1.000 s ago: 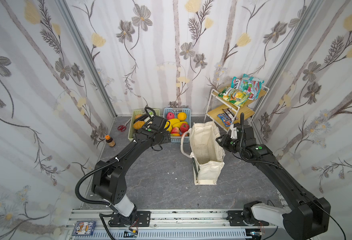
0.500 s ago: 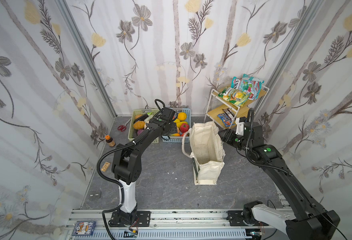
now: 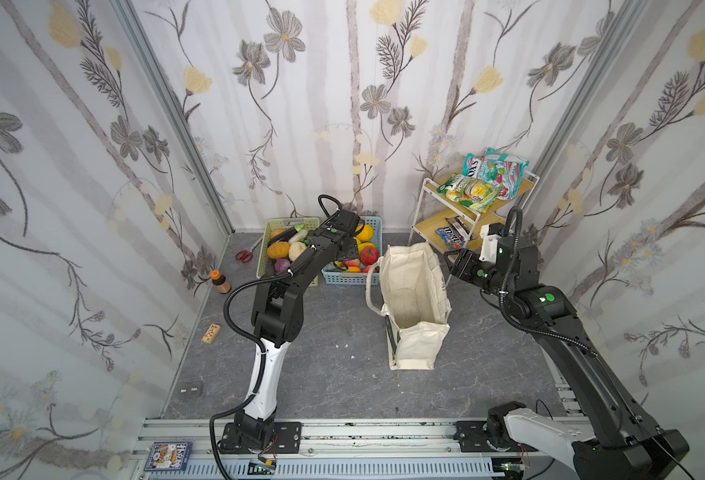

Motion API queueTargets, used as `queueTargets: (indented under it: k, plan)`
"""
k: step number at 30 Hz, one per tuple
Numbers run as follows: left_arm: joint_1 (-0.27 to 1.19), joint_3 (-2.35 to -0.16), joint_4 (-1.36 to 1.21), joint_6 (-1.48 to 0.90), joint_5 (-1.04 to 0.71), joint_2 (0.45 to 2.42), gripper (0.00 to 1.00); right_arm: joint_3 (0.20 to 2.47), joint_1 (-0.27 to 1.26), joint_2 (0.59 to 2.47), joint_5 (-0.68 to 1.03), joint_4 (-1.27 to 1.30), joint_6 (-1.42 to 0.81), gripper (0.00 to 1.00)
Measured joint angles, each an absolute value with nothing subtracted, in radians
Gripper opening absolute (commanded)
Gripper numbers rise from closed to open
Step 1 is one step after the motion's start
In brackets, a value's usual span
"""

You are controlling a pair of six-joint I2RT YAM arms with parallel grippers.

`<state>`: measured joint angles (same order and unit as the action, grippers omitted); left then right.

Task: Place the food into the grocery bag and tie it
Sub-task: 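Lower the left gripper onto the yellow pear in the blue basket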

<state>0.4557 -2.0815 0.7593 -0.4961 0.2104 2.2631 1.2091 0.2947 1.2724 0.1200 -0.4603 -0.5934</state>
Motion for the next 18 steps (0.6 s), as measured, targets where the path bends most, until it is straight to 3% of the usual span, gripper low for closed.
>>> queueTargets:
  k: [18]
  plan:
    - [0.457,-2.162,0.768,-0.743,0.313,2.384,0.78,1.214,0.299,1.303,0.121,-0.462,-0.563,0.63]
